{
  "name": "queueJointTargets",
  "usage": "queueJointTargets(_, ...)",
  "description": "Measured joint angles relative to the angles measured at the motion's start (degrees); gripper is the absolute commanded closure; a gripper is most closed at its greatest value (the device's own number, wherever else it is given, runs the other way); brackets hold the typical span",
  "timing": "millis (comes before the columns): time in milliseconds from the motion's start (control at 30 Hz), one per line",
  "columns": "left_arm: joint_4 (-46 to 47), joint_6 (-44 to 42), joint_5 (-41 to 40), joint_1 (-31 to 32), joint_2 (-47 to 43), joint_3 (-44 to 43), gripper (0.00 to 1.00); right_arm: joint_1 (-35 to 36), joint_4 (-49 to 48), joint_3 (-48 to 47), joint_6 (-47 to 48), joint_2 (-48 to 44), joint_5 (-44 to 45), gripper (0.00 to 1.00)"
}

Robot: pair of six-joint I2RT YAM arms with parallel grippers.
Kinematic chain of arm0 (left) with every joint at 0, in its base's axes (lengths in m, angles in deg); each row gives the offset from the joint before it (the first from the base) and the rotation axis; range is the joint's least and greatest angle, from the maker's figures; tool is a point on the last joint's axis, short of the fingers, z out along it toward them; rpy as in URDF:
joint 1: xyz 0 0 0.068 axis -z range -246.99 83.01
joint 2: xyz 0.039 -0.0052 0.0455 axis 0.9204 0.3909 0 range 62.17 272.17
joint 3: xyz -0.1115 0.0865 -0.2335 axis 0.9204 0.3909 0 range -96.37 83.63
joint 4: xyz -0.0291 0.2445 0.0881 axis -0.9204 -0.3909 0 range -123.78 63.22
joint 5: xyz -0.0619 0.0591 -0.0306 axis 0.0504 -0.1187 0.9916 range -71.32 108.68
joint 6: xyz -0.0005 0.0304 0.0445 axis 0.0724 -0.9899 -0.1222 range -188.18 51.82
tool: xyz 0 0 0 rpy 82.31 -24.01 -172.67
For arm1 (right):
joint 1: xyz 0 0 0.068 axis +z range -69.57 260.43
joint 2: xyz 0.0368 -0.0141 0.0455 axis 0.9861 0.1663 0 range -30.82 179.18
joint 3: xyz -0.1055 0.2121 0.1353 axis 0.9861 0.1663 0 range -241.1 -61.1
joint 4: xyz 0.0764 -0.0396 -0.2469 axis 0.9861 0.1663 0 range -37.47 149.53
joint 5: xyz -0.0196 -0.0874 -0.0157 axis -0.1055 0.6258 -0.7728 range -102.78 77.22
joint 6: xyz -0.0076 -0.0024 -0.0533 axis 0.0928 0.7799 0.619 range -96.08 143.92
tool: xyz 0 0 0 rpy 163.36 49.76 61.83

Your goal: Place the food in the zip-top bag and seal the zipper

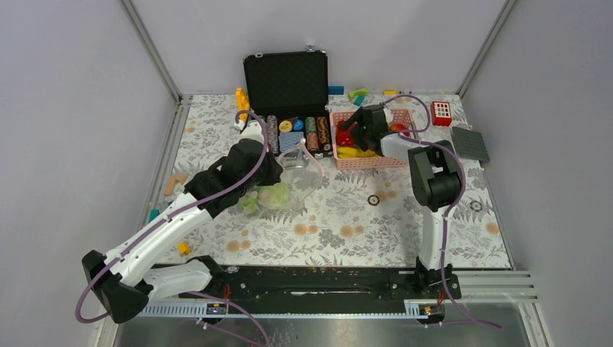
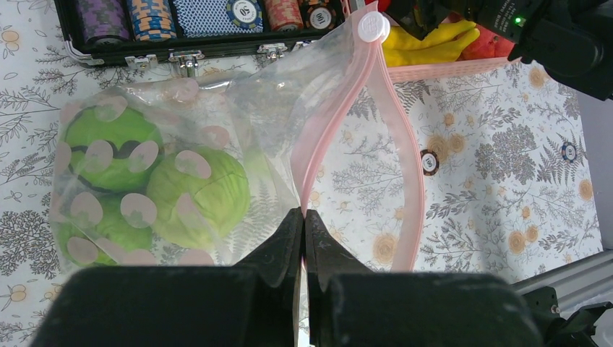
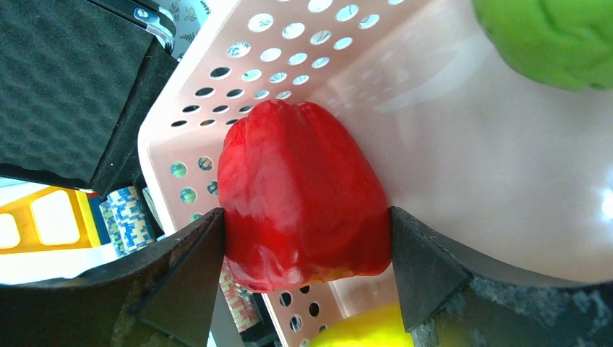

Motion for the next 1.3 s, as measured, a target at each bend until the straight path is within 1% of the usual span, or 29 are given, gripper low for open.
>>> queueJointTargets(200, 0.0, 0.3, 0.1, 0.0, 0.0, 0.0, 1.0, 0.0, -0.5, 5.1, 1.2, -5.8, 2.0, 0.69)
queueJointTargets(400, 0.3, 0.3, 0.5, 0.0, 0.0, 0.4, 1.0, -0.1, -3.5, 10.5, 4.6, -14.8, 2.8, 0.69)
queueJointTargets(533, 0.4, 0.3, 0.7, 0.0, 0.0, 0.7, 1.0, -0.1, -6.2, 14.9, 7.6, -22.5, 2.1, 0.69)
queueJointTargets(633, 0.4, 0.3, 0.7, 0.0, 0.0, 0.8, 1.0, -0.1, -8.6, 19.0, 9.6, -28.9, -1.2, 0.67)
queueJointTargets(800, 0.4, 0.3, 0.7, 0.0, 0.0, 0.8, 1.0, 1.1, -11.5, 26.1, 12.4, -40.4, -13.5, 0.66)
queueJointTargets(900, 0.4, 0.3, 0.7, 0.0, 0.0, 0.8, 1.0, 5.0, -11.0, 27.9, 15.1, -46.2, -22.2, 0.66)
queueJointTargets(1000, 0.4, 0.3, 0.7, 0.0, 0.2, 0.8, 1.0, 12.1, -8.6, 27.9, 20.0, -50.6, -27.9, 0.65)
queueJointTargets(1067, 0.4, 0.3, 0.7, 0.0, 0.4, 0.8, 1.0, 16.2, -6.8, 27.9, 22.5, -52.3, -29.7, 0.65)
queueJointTargets(1133, 0.4, 0.3, 0.7, 0.0, 0.5, 0.8, 1.0, 18.4, -5.4, 28.0, 24.0, -53.2, -30.8, 0.64)
queueJointTargets(1300, 0.4, 0.3, 0.8, 0.0, 0.5, 0.7, 1.0, 18.9, -2.1, 28.8, 25.3, -52.9, -30.7, 0.6)
